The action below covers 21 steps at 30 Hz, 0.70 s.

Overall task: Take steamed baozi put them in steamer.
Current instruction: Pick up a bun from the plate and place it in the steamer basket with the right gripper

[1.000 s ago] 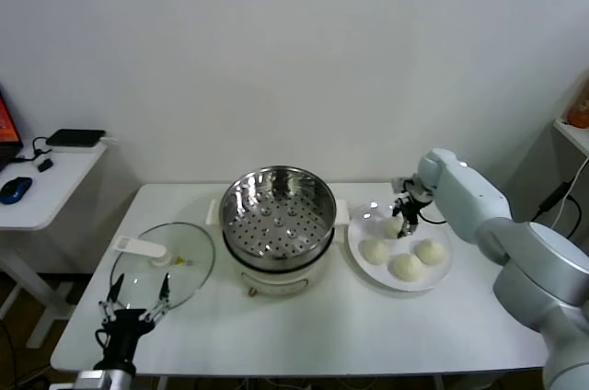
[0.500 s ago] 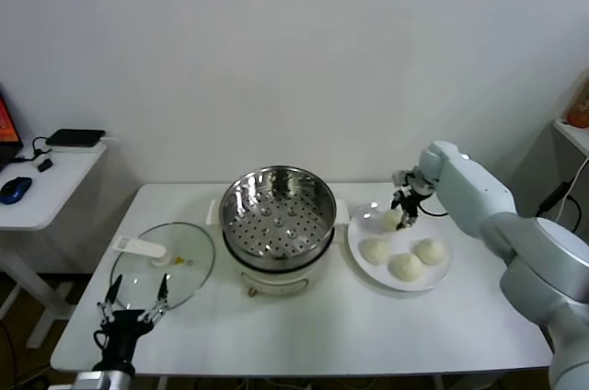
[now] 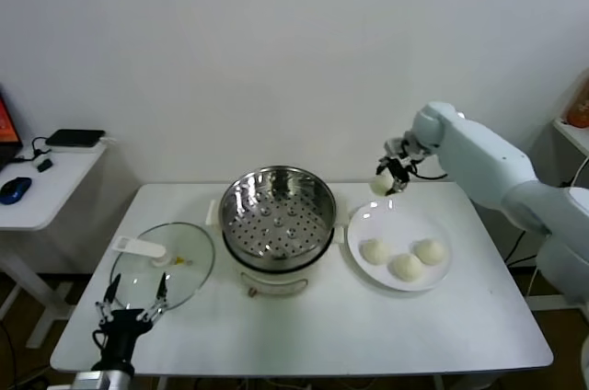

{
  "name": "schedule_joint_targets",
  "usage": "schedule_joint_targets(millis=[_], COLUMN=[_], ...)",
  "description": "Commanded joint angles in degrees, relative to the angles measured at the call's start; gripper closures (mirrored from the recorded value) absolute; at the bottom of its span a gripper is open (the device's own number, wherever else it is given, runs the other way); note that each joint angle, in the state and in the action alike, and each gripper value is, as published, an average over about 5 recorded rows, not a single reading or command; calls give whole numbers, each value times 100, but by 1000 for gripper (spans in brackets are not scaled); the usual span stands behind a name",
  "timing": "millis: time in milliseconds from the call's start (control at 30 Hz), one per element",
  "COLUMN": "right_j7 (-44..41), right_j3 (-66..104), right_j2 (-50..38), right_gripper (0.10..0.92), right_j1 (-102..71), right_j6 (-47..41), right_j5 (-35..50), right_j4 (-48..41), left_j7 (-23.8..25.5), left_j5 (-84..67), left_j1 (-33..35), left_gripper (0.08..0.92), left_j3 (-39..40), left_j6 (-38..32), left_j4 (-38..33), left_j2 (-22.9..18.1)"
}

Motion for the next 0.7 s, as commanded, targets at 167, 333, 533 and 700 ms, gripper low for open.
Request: schedule_joint_targets(millis=[167, 333, 533, 700], right_j7=[72, 120, 181, 249], right_j3=[-1268, -1470, -1461, -1290], right_j2=[162, 677, 1295, 1775], right_gripper=[372, 372, 372, 372], right_j1=[1603, 1647, 1252, 844], right_j6=[218, 296, 605, 1071], right_j5=[911, 947, 488, -286], right_j4=[1795, 1880, 1592, 1040], left_j7=[-11, -15, -19, -25], left_j5=[35, 38, 54, 47], left_j1=[52, 61, 84, 90], left_gripper=[177, 177, 177, 177], left_j3=[-7, -1, 5, -5], left_j6=[-9, -11, -17, -21], left_j4=[-72, -96, -129, -140], left_j2=[14, 16, 27, 65])
